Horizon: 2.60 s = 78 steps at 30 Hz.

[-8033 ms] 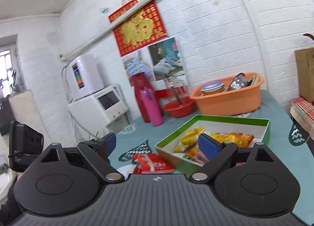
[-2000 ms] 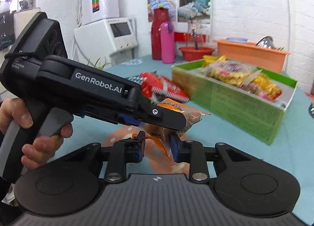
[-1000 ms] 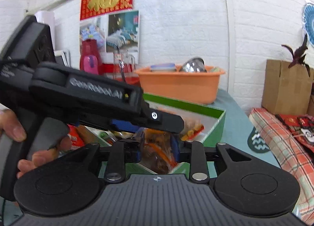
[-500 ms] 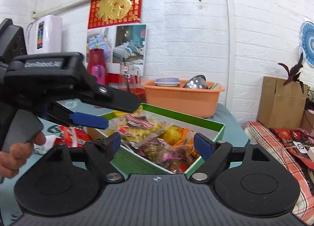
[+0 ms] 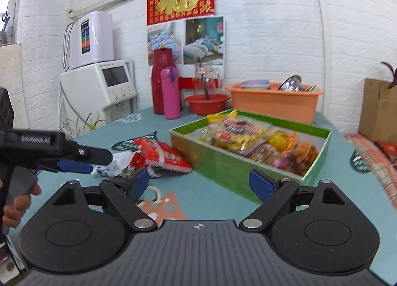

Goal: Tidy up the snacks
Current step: 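Grasp a green pea snack bag with the right gripper while the left grasps another, then carry the green pea bags over the green box and open both grippers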

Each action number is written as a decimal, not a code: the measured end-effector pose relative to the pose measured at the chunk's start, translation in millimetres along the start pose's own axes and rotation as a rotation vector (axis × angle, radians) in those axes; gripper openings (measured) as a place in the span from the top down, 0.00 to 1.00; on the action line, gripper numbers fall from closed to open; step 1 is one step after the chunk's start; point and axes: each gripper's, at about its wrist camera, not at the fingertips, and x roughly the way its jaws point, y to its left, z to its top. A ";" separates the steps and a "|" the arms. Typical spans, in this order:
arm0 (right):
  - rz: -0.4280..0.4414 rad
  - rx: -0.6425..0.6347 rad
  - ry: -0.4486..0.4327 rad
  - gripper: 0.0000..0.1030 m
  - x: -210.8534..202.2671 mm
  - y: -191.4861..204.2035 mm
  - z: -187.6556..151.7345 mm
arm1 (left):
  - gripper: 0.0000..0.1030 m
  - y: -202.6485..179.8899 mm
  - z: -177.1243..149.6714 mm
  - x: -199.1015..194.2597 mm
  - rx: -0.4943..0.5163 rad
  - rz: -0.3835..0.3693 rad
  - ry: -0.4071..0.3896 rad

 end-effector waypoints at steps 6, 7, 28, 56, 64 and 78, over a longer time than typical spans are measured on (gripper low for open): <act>0.123 -0.005 0.114 0.00 29.9 29.4 -12.6 | 0.00 31.4 -5.6 -9.6 -0.108 -0.019 0.004; 0.138 -0.008 0.132 0.00 37.1 34.9 -13.4 | 0.00 36.1 -5.5 -12.0 -0.127 -0.029 0.000; 0.279 0.002 0.274 0.55 102.2 69.0 -17.6 | 0.46 42.0 3.7 40.9 -0.106 -0.075 0.123; 0.019 0.121 -0.027 0.58 34.7 -27.9 16.6 | 0.59 -120.4 41.9 114.6 0.236 -0.256 0.100; -0.073 0.144 -0.061 0.58 42.2 -69.0 24.6 | 0.58 -146.0 54.1 167.0 0.255 -0.306 0.148; -0.188 0.059 -0.046 0.00 45.4 -74.9 9.9 | 0.00 -137.3 45.8 154.3 0.233 -0.252 0.121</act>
